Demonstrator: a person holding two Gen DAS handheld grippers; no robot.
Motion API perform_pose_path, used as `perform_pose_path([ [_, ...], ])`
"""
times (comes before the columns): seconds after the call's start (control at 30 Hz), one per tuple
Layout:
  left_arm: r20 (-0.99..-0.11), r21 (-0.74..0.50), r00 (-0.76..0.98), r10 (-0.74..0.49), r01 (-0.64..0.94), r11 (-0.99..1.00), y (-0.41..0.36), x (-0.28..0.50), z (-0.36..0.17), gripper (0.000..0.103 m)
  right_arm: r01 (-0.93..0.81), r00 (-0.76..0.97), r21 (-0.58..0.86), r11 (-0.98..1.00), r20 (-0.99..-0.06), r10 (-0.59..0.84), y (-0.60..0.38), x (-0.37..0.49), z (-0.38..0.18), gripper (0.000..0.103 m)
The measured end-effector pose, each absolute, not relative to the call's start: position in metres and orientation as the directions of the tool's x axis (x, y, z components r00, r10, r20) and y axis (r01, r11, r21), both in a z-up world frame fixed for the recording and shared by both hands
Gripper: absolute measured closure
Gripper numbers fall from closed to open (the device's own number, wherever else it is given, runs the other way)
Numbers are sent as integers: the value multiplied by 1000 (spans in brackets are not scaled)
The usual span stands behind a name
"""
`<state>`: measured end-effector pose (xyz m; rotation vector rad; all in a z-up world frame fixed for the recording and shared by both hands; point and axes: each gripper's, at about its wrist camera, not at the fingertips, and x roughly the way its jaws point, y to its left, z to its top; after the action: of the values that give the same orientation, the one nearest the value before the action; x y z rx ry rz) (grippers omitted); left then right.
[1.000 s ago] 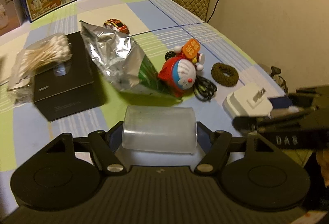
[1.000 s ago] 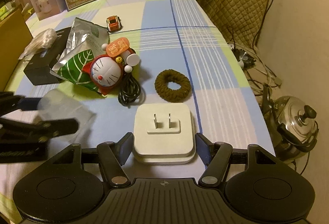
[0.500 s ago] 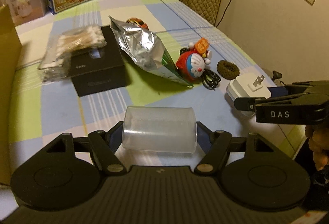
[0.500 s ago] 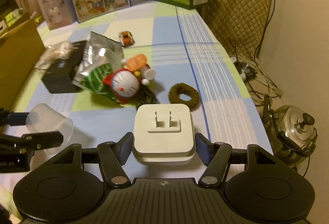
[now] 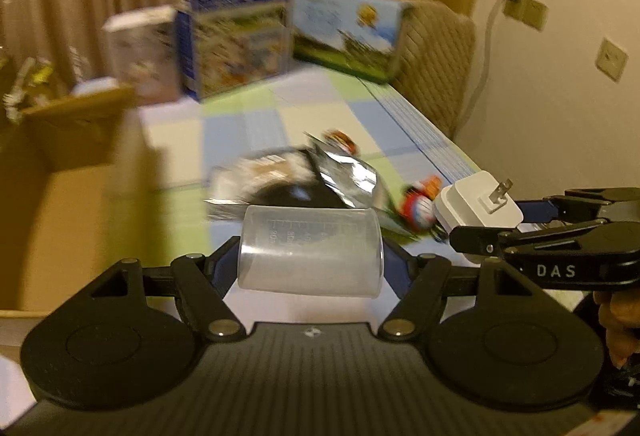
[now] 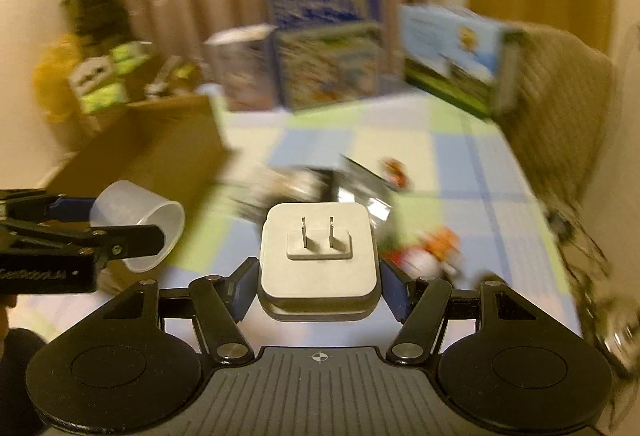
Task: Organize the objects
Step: 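Carry the adapter and cup into the cardboard box and release both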
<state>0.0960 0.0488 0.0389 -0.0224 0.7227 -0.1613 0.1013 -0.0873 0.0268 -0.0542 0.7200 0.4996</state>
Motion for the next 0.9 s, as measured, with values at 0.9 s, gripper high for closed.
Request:
perform_pose_path([
  [0.9,-676,-17,725,132,-193,981,279,93,41,35,-743,425,110,660,-685,592,135,151,4,42],
])
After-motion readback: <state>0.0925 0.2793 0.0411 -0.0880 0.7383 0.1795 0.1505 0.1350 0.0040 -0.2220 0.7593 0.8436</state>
